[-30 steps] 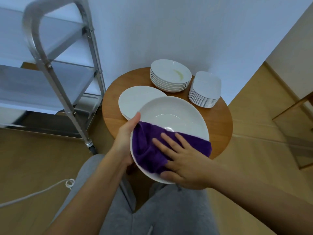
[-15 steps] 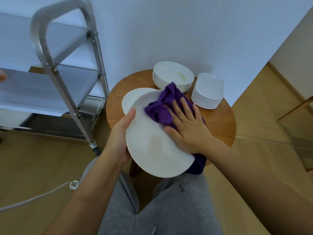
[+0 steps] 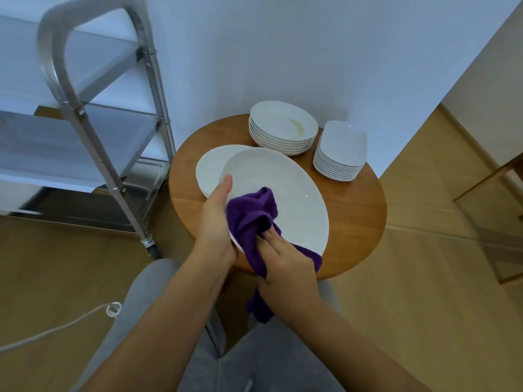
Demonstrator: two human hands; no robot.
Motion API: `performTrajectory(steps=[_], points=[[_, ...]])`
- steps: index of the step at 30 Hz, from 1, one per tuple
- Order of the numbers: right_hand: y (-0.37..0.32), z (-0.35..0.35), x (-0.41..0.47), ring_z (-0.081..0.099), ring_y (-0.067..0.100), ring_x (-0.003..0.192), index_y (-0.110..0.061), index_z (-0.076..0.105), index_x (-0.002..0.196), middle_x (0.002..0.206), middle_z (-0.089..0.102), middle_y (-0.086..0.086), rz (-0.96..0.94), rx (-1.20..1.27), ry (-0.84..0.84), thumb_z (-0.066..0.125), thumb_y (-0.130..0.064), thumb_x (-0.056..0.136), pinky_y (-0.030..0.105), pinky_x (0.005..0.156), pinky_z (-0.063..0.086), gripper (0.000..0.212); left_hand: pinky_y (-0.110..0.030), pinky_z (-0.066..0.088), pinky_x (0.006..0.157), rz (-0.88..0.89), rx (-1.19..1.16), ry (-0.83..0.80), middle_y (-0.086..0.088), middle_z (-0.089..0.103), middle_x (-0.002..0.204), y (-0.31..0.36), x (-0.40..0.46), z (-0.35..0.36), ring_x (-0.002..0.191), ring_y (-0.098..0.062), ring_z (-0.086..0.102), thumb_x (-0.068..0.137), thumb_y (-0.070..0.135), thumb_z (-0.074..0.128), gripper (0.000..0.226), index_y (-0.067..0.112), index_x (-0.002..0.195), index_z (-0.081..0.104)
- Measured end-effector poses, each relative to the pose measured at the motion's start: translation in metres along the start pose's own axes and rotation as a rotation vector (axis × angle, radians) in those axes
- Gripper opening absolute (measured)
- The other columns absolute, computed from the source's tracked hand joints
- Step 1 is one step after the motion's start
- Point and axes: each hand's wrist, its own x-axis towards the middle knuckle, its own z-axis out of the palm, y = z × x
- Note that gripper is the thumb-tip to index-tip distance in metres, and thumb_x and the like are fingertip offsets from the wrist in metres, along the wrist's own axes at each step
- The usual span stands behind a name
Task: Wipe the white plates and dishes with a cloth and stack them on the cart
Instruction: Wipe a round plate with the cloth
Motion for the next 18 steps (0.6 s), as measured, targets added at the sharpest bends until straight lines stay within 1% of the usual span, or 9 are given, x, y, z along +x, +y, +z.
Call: performTrajectory(steps=[2, 3, 5, 7, 8, 10, 13, 15, 18], points=[[0.002, -0.012, 0.008, 0.069, 0.02, 0.07, -0.003, 0.07, 0.092, 0.082, 0.073, 0.007, -0.075, 0.063, 0.08, 0.08, 0.01, 0.056, 0.023, 0.062, 0.053, 0.039, -0.038, 0.059, 0.065, 0.073, 0.035, -0.072, -0.004, 0.072, 0.089, 0.007, -0.001, 0.0, 0.078, -0.024, 0.072, 0.07, 0.059, 0.064, 0.041, 0.029, 0.096, 0.056], [0.004, -0.022, 0.014, 0.066, 0.012, 0.065, -0.011, 0.068, 0.089, 0.076, 0.07, 0.0, -0.052, 0.126, 0.088, 0.079, 0.007, 0.062, 0.019, 0.06, 0.05, 0.034, -0.041, 0.059, 0.068, 0.114, 0.067, -0.139, -0.002, 0.074, 0.092, 0.012, -0.002, -0.002, 0.083, -0.024, 0.072, 0.065, 0.064, 0.062, 0.053, 0.029, 0.105, 0.057], [0.007, -0.045, 0.025, 0.062, -0.002, 0.068, -0.038, 0.055, 0.089, 0.076, 0.065, -0.019, 0.207, 0.414, 0.058, 0.075, -0.013, 0.076, 0.014, 0.062, 0.052, 0.035, -0.049, 0.051, 0.087, 0.184, 0.191, -0.231, 0.001, 0.07, 0.108, 0.023, -0.003, -0.008, 0.106, -0.026, 0.064, 0.06, 0.075, 0.055, 0.081, 0.033, 0.129, 0.048], [0.016, -0.059, 0.03, 0.063, -0.001, 0.085, -0.043, 0.05, 0.092, 0.087, 0.063, -0.025, 0.42, 0.813, 0.077, 0.078, -0.027, 0.072, 0.015, 0.063, 0.054, 0.038, -0.05, 0.037, 0.101, 0.218, 0.32, -0.132, 0.004, 0.056, 0.127, 0.026, 0.009, -0.015, 0.126, -0.026, 0.047, 0.055, 0.078, 0.051, 0.097, 0.035, 0.141, 0.033], [0.021, -0.062, 0.033, 0.064, 0.004, 0.089, -0.041, 0.052, 0.097, 0.091, 0.065, -0.021, 0.47, 0.959, 0.106, 0.082, -0.03, 0.063, 0.02, 0.066, 0.056, 0.047, -0.051, 0.033, 0.105, 0.21, 0.385, -0.049, 0.001, 0.048, 0.137, 0.026, 0.013, -0.018, 0.13, -0.026, 0.041, 0.055, 0.075, 0.052, 0.1, 0.033, 0.143, 0.029], [0.027, -0.067, 0.038, 0.068, 0.013, 0.088, -0.033, 0.056, 0.105, 0.092, 0.07, -0.012, 0.487, 1.229, 0.14, 0.086, -0.03, 0.049, 0.026, 0.066, 0.057, 0.064, -0.055, 0.035, 0.104, 0.106, 0.3, -0.087, -0.008, 0.046, 0.141, 0.02, 0.015, -0.025, 0.127, -0.031, 0.045, 0.061, 0.065, 0.061, 0.093, 0.026, 0.141, 0.034], [0.035, -0.063, 0.039, 0.07, 0.017, 0.088, -0.021, 0.057, 0.111, 0.095, 0.073, -0.003, 0.491, 1.396, 0.159, 0.084, -0.019, 0.053, 0.027, 0.066, 0.056, 0.064, -0.048, 0.055, 0.081, -0.008, -0.021, -0.211, -0.009, 0.068, 0.114, 0.012, 0.019, -0.035, 0.102, -0.03, 0.066, 0.059, 0.042, 0.079, 0.068, 0.021, 0.12, 0.056], [0.041, -0.06, 0.036, 0.07, 0.018, 0.089, -0.021, 0.058, 0.111, 0.098, 0.073, -0.001, 0.551, 1.415, 0.158, 0.081, -0.02, 0.061, 0.027, 0.065, 0.056, 0.055, -0.043, 0.058, 0.07, 0.058, -0.052, -0.195, -0.007, 0.072, 0.104, 0.013, 0.021, -0.038, 0.092, -0.026, 0.069, 0.056, 0.031, 0.082, 0.058, 0.02, 0.11, 0.061], [0.052, -0.055, 0.032, 0.069, 0.017, 0.089, -0.025, 0.061, 0.106, 0.094, 0.073, -0.007, 0.66, 1.232, 0.194, 0.08, -0.039, 0.063, 0.024, 0.065, 0.055, 0.049, -0.041, 0.058, 0.068, 0.142, 0.054, -0.091, -0.004, 0.073, 0.098, 0.022, 0.021, -0.032, 0.089, -0.026, 0.07, 0.056, 0.027, 0.078, 0.051, 0.02, 0.105, 0.063]])
